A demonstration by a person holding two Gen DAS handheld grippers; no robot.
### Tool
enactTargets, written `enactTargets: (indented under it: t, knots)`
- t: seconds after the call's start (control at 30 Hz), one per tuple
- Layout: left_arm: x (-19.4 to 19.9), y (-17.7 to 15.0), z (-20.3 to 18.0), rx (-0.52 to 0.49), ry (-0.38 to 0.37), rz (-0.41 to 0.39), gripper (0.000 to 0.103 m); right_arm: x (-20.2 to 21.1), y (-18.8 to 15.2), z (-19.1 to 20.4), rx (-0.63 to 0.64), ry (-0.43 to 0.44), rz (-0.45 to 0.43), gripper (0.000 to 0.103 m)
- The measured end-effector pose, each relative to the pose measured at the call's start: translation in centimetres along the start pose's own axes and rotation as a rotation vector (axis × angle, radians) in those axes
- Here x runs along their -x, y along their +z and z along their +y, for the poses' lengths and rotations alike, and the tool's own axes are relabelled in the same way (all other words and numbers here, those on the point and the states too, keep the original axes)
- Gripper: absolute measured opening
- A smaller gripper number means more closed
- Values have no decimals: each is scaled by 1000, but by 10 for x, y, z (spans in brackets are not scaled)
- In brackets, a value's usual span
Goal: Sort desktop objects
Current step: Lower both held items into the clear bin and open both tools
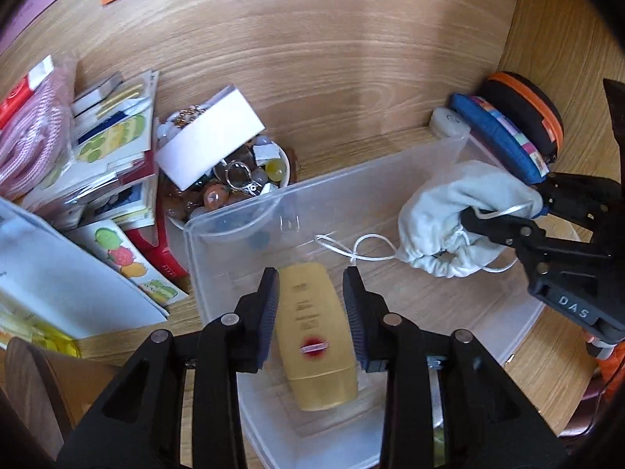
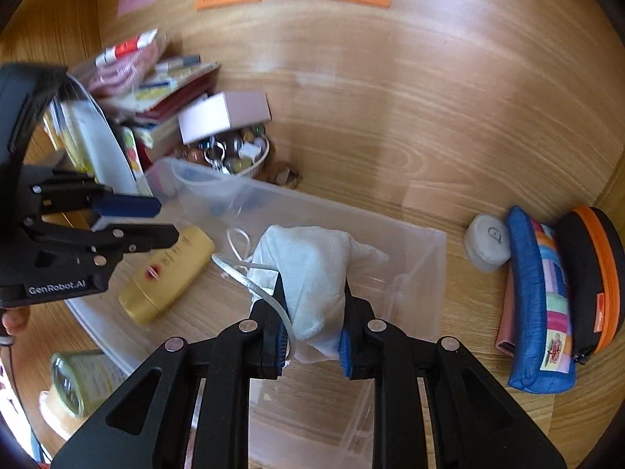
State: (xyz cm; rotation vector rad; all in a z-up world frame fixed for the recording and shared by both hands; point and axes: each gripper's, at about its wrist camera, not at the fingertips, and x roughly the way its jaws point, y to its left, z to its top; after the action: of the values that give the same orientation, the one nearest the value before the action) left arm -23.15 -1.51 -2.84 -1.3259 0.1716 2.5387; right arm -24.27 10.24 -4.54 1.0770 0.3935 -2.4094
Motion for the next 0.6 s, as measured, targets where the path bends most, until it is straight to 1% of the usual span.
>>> enactTargets:
  t: [0.17,0.23,0.27,0.3,0.33,0.37,0.4,0.43,0.6]
  knots:
    - [-6,1,1,-12,9,14,33,-12,-2,4,32,-9,44,19]
    - [-8,1,-3,-19,24,11,33,-15,-1,7,52,-20,57,20]
    - [-9,2,-3,-22,26,13,33,-16,-1,8,63,-25,64,23]
    - [-8,1,-4,-25,24,13,33,-16,-1,8,67,-30,71,23]
    - [-7,1,-4,-26,27,11,35,-16,-1,8,70,-34,81,25]
    - [-6,1,-5,-28,30,8,38,-17,0,8,74,-30,93,31]
    - [-5,1,-5,-29,31,2,43,-17,0,7,76,-28,105,34]
    - [-3,1,-5,-29,31,-2,48,-16,-1,6,73,-34,108,35]
    - [2,0,-6,-24,23,-3,49,-9,-6,1,65,-44,126,43]
